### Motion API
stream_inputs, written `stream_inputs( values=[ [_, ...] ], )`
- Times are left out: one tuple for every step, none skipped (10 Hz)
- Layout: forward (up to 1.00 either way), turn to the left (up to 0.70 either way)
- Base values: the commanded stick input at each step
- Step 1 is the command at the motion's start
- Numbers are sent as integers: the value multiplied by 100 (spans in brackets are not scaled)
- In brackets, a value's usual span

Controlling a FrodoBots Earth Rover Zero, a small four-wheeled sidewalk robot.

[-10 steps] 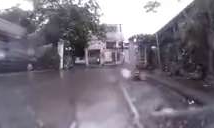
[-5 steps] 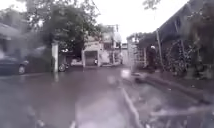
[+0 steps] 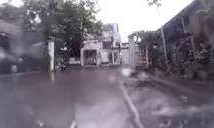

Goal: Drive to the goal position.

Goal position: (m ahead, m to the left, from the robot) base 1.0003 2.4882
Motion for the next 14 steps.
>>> stream_inputs(
  values=[
    [100,0],
    [100,0],
    [100,0],
    [100,0],
    [100,0],
    [100,0],
    [100,0],
    [100,0],
    [100,0],
    [100,0],
    [100,0],
    [100,0],
    [100,0],
    [100,0]
  ],
)
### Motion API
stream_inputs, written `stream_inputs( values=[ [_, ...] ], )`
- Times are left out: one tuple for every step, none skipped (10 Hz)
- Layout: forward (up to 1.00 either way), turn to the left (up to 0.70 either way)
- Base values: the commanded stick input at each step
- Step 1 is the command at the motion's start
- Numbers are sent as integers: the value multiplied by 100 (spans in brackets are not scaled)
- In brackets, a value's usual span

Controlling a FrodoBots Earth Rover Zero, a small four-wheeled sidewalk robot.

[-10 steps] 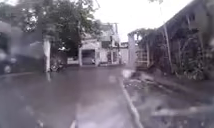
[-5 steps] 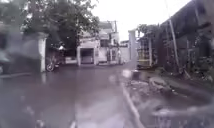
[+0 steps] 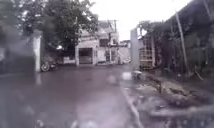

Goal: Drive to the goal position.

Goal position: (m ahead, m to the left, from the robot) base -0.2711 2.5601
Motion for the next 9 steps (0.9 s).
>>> stream_inputs(
  values=[
    [100,-1],
    [100,-27],
    [100,-27],
    [100,-26],
    [100,0],
    [100,0],
    [100,0],
    [100,0],
    [100,0]
  ],
)
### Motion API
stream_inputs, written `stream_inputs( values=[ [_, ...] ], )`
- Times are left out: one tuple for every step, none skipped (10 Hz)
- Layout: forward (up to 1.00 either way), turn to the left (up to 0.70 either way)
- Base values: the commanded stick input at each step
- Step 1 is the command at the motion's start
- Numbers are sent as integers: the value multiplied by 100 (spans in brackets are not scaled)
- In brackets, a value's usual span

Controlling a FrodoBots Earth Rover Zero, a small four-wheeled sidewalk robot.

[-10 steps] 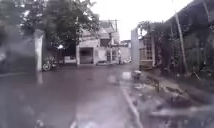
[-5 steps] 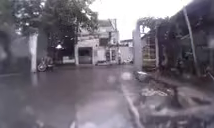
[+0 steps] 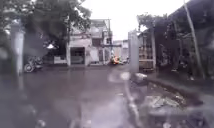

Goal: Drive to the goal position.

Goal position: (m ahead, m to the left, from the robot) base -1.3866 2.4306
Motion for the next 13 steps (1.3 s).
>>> stream_inputs(
  values=[
    [100,0],
    [100,0],
    [100,0],
    [100,0],
    [100,0],
    [100,0],
    [100,0],
    [100,0],
    [100,0],
    [100,0],
    [100,0],
    [100,0],
    [100,0]
  ],
)
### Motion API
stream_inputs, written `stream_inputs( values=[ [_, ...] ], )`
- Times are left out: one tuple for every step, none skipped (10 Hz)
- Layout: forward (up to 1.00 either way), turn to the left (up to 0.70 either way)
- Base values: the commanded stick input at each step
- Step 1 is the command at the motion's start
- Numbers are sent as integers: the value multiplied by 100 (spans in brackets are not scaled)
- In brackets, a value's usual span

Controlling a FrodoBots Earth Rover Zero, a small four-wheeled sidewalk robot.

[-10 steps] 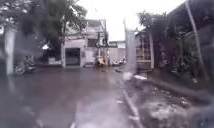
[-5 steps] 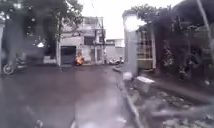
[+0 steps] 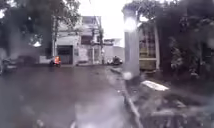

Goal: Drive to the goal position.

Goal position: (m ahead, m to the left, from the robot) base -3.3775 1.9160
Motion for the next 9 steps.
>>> stream_inputs(
  values=[
    [100,-23],
    [100,-6],
    [100,0],
    [100,0],
    [100,-7],
    [100,-26],
    [100,-25],
    [100,-9],
    [100,0]
  ],
)
